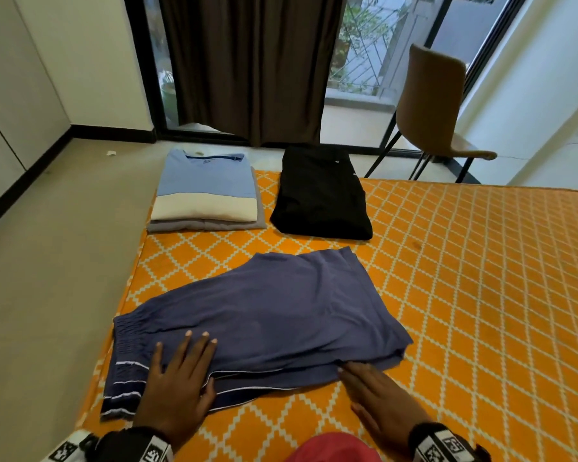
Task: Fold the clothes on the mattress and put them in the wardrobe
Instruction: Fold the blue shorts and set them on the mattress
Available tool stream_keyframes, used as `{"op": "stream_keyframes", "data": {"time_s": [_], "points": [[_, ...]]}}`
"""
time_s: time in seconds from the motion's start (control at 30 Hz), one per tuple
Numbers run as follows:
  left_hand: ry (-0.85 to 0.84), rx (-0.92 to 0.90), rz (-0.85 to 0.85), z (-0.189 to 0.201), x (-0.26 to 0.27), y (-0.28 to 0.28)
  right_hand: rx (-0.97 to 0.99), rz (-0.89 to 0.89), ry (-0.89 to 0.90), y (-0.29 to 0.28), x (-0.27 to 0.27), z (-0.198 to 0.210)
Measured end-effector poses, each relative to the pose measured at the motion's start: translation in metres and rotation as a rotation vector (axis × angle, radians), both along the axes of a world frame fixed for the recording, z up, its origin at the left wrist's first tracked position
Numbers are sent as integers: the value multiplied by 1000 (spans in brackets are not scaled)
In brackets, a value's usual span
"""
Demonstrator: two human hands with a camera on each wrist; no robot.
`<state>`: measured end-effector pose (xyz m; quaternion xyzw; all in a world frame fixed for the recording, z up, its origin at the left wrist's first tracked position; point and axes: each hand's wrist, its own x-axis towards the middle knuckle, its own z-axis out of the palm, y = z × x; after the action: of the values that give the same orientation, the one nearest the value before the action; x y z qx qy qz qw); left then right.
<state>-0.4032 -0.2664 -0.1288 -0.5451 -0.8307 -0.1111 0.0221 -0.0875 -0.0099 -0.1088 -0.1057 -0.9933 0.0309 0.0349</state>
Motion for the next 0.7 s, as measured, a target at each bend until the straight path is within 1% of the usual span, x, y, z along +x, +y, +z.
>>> {"op": "stream_keyframes", "data": {"time_s": [0.1, 0.2, 0.27, 0.37, 0.47, 0.6, 0.67, 0.7], "points": [[0, -9, 84, 1, -4, -16, -61, -229, -144, 3, 10, -5], [-25, 7, 156, 7, -8, -32, -36, -426, -140, 8, 8, 0], [-26, 17, 167, 6, -14, -41, -3, -514, -128, 12, 9, -3], [15, 23, 240, -1, -24, -51, -45, -559, -131, 14, 10, -2], [45, 3, 295, -1, -24, -50, -98, -593, -53, 12, 7, 4], [137, 27, 279, 2, -25, -51, -155, -623, 83, 14, 8, 13], [190, 42, 245, 2, -26, -55, -179, -644, 117, 18, 10, 18], [197, 32, 231, 5, -26, -56, -189, -650, 106, 21, 10, 20]]}}
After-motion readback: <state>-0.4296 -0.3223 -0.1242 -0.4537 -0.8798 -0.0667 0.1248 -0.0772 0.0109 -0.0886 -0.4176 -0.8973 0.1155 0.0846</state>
